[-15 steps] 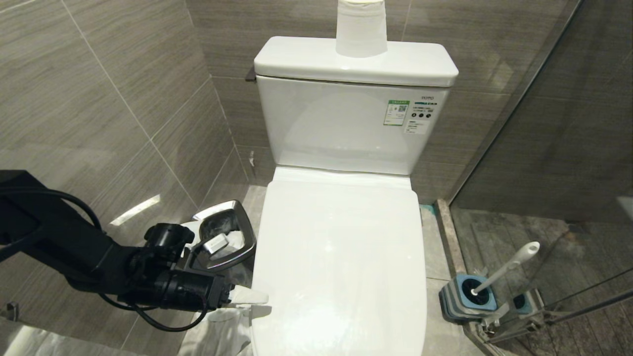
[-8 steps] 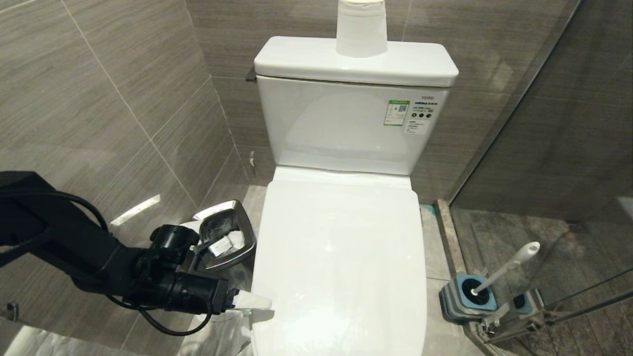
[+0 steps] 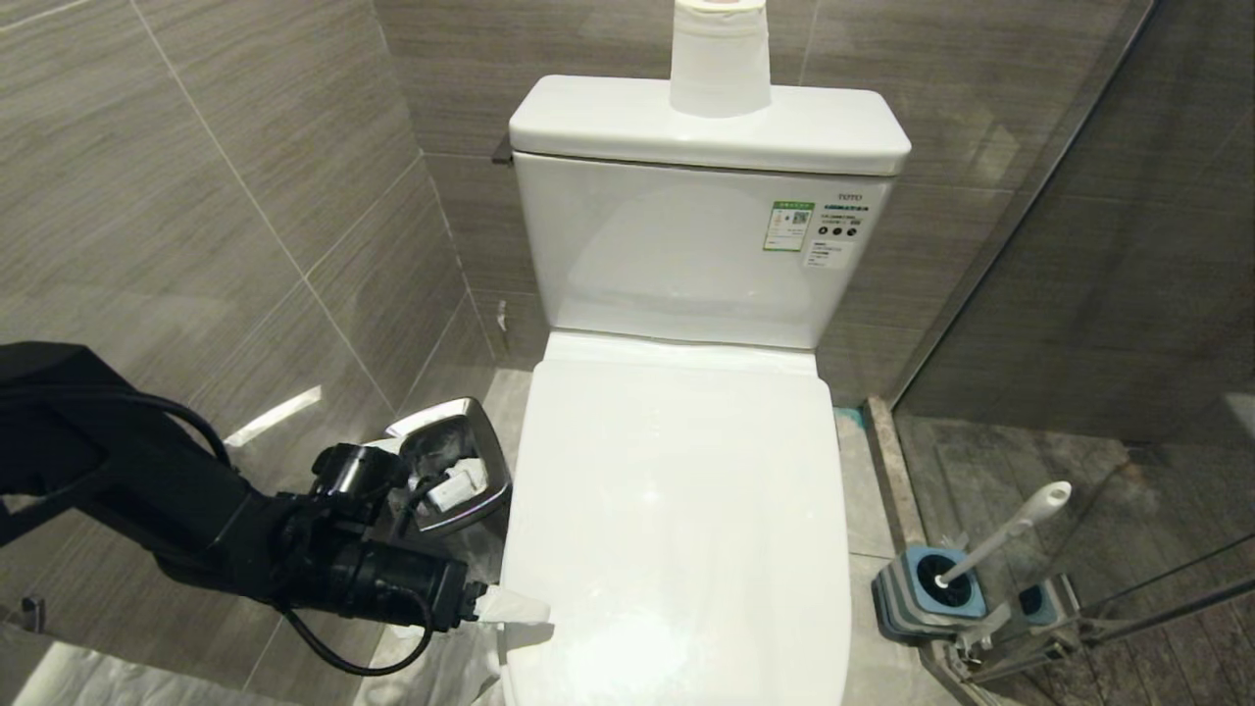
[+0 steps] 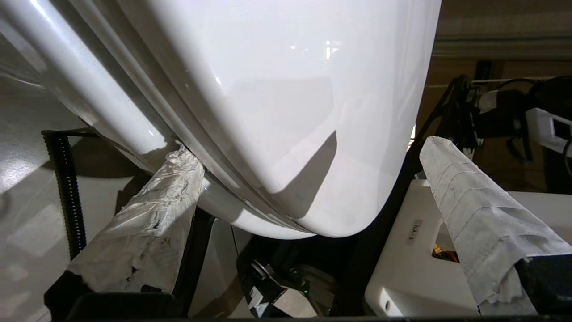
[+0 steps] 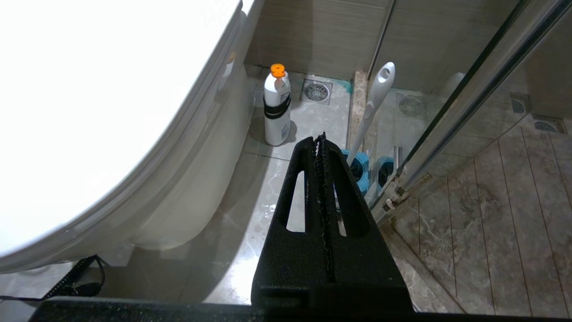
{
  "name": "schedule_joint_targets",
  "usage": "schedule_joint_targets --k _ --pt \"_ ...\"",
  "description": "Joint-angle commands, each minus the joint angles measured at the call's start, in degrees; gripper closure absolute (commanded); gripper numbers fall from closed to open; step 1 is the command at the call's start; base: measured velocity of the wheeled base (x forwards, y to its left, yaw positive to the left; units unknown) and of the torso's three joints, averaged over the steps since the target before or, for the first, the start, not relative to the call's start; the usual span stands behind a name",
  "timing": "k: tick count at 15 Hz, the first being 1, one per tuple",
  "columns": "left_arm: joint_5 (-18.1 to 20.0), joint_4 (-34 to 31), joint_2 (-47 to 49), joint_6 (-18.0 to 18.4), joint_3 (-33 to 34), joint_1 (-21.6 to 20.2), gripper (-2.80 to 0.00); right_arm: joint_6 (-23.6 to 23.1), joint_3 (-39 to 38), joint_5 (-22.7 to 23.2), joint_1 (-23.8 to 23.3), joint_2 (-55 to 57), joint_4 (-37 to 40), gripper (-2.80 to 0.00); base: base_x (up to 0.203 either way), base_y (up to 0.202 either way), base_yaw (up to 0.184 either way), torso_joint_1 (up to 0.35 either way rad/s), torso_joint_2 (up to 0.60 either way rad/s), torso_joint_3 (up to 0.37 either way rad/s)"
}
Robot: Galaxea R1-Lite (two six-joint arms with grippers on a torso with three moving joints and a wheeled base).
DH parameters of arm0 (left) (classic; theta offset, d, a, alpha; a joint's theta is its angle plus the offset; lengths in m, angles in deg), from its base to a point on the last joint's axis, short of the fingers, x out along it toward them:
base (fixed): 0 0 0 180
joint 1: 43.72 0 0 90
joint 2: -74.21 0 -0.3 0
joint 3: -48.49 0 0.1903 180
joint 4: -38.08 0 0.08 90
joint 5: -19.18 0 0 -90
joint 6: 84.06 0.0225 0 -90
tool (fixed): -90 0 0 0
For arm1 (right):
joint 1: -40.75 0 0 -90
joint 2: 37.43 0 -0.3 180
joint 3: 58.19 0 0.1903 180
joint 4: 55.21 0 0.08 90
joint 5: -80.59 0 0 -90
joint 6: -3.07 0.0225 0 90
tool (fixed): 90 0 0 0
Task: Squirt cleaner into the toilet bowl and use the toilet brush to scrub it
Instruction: Use the left hand to lift the toilet lid slightly
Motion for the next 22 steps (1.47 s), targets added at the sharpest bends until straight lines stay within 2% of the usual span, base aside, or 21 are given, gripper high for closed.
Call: schedule_joint_targets --k 1,3,5,9,14,17,22 --pt "1.00 0.63 0.44 -0.26 0.20 1.67 -2.80 0.00 0.00 -0.02 0.02 0.05 0.02 0.00 0.000 0.000 0.000 0.000 0.00 0.000" --pt "2.66 0.50 0.27 -0.35 0.25 1.87 -2.80 0.00 0.00 -0.02 0.02 0.05 0.02 0.00 0.000 0.000 0.000 0.000 0.00 0.000" --pt "8.43 0.44 -0.26 -0.81 0.62 2.02 -2.80 0.00 0.00 -0.02 0.02 0.05 0.02 0.00 0.000 0.000 0.000 0.000 0.00 0.000" --pt "16.55 0.41 -1.89 -2.67 1.13 2.34 -2.80 0.00 0.00 -0.02 0.02 0.05 0.02 0.00 0.000 0.000 0.000 0.000 0.00 0.000" --pt "17.39 0.50 -3.40 -2.94 0.83 1.28 -2.80 0.00 0.00 -0.02 0.02 0.05 0.02 0.00 0.000 0.000 0.000 0.000 0.00 0.000" --pt "20.54 0.29 -5.92 -4.01 0.68 -0.33 -2.80 0.00 0.00 -0.02 0.02 0.05 0.02 0.00 0.000 0.000 0.000 0.000 0.00 0.000" --pt "21.53 -0.56 -9.94 -4.55 0.65 -2.78 -2.80 0.00 0.00 -0.02 0.02 0.05 0.02 0.00 0.000 0.000 0.000 0.000 0.00 0.000"
